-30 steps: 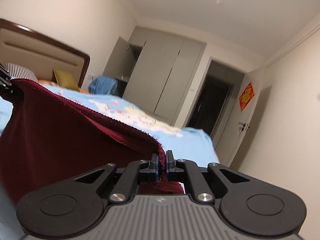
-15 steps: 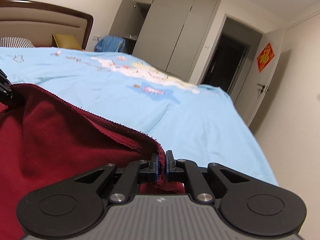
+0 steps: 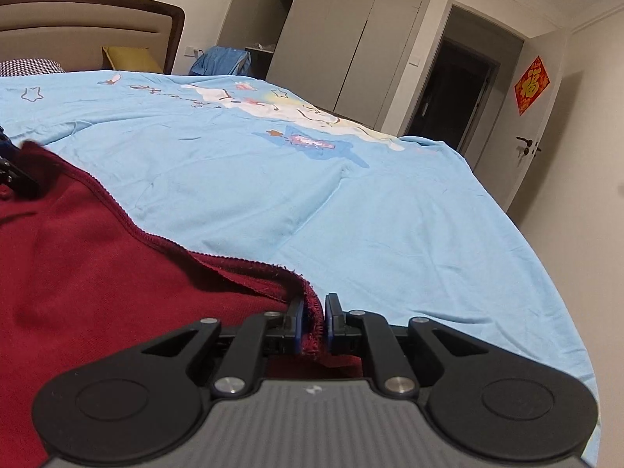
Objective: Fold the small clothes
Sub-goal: 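Lay the hem over the collar and open both tools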
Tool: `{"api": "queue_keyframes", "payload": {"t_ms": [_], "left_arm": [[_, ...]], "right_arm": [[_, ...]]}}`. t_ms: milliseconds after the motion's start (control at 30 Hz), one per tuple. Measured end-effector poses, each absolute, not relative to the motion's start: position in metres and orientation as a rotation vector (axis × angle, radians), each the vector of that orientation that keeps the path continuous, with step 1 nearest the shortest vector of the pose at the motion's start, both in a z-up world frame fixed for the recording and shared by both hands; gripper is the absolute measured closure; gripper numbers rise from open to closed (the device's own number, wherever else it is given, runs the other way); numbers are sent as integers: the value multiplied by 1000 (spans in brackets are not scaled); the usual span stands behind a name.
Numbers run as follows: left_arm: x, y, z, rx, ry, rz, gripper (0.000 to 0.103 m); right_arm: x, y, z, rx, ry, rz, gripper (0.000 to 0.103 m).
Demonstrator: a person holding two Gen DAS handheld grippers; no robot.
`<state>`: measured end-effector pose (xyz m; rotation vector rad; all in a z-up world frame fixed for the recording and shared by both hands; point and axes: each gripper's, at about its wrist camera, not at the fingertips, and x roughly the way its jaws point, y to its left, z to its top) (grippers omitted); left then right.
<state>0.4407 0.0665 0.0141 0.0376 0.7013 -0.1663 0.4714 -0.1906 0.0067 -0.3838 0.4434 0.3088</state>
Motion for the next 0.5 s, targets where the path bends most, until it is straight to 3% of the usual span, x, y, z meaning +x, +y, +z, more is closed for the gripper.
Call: {"api": "queue_keyframes", "payload": {"t_ms": [33, 67, 100, 133, 233, 500], "left_arm": [[437, 68, 16, 27, 680, -159, 9], [432, 70, 17, 19, 660, -146, 2], [428, 72, 19, 16, 646, -135, 1], [424, 73, 20, 15, 640, -128, 1], [413, 74, 23, 14, 620, -95, 1], [397, 48, 26, 24, 561, -295, 1]], "right_arm": [[469, -192, 9, -382, 438, 306, 62], [465, -194, 11, -379, 430, 306, 51], [461, -197, 13, -375, 419, 310, 35], [458, -199, 15, -373, 409, 312, 25], [446, -205, 21, -384, 388, 306, 13], [418, -209, 40, -326, 410, 565, 8]]}}
